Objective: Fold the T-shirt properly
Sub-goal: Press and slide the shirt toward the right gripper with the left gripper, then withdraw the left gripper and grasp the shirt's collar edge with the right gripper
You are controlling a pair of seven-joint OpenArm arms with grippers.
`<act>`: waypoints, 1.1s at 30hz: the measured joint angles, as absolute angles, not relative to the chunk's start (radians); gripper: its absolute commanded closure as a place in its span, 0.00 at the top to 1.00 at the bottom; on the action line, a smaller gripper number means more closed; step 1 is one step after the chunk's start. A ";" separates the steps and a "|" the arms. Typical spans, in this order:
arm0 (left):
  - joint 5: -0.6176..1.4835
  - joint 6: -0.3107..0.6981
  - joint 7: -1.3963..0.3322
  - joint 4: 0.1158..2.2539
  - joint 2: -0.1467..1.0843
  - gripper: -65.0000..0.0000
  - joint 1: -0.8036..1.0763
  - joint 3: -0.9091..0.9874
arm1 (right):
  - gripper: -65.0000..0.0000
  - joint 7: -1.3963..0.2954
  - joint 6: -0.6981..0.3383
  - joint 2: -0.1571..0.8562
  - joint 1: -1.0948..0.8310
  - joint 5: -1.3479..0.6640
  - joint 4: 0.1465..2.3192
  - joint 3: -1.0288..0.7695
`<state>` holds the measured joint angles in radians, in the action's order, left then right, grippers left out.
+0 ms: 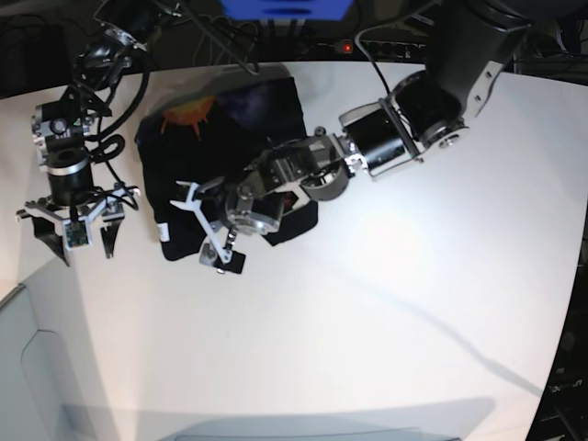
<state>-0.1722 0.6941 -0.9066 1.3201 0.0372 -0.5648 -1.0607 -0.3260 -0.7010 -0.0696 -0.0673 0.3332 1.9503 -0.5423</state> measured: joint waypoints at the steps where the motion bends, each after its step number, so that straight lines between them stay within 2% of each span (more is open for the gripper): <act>1: -0.173 0.702 -0.925 1.342 0.045 1.00 -0.564 -1.059 | 0.63 -0.328 -0.701 -0.069 -0.067 0.333 1.950 -0.542; 9: -0.171 0.704 -0.944 1.462 0.103 1.00 -0.560 -1.031 | 0.63 -0.329 -0.701 -0.069 -0.067 0.333 1.951 -0.542; 14: -0.160 0.704 -0.945 1.521 0.131 1.00 -0.554 -0.868 | 0.63 -0.330 -0.701 -0.070 -0.067 0.333 1.951 -0.541; 18: -0.161 0.704 -0.954 1.604 0.189 1.00 -0.533 -0.638 | 0.60 -0.330 -0.702 -0.097 -0.080 0.333 1.951 -0.542; 21: -0.172 0.701 -0.962 1.658 0.226 1.00 -0.470 -0.416 | 0.48 -0.326 -0.700 -0.117 -0.101 0.328 1.951 -0.530; 27: -0.172 0.703 -0.965 1.718 0.233 1.00 -0.280 0.115 | 0.04 -0.327 -0.701 -0.159 -0.214 0.329 1.972 -0.389; 28: -0.176 0.700 -0.964 1.728 0.232 1.00 -0.249 0.195 | 0.00 -0.325 -0.700 -0.159 -0.239 0.327 1.983 -0.355; 33: -0.181 0.703 -0.981 1.760 0.228 1.00 -0.087 0.479 | 0.00 -0.321 -0.701 -0.156 -0.356 0.329 1.992 -0.211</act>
